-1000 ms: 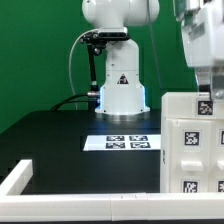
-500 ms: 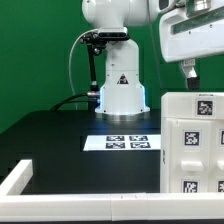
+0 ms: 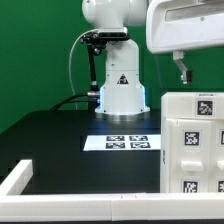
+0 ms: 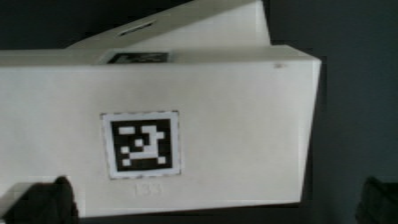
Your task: Assemble cabinet
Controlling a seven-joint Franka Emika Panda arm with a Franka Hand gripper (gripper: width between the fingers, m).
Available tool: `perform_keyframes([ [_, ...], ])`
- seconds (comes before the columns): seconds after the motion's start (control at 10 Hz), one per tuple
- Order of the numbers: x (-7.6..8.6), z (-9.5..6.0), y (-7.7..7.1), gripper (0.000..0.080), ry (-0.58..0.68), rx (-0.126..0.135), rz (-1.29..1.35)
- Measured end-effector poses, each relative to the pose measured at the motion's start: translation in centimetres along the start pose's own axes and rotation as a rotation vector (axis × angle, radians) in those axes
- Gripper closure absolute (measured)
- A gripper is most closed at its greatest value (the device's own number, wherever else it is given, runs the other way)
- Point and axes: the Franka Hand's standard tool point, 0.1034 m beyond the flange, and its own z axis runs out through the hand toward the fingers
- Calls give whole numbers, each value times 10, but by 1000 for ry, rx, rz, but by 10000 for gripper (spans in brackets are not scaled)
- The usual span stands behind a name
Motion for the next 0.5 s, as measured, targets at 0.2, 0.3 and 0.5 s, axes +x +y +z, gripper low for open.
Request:
perform_keyframes([
  [0.2, 1, 1, 4, 2, -2, -12, -224],
  [0.3, 3, 4, 8, 2, -24, -19, -462],
  [0.5, 6, 4, 1, 2, -78, -45, -790],
])
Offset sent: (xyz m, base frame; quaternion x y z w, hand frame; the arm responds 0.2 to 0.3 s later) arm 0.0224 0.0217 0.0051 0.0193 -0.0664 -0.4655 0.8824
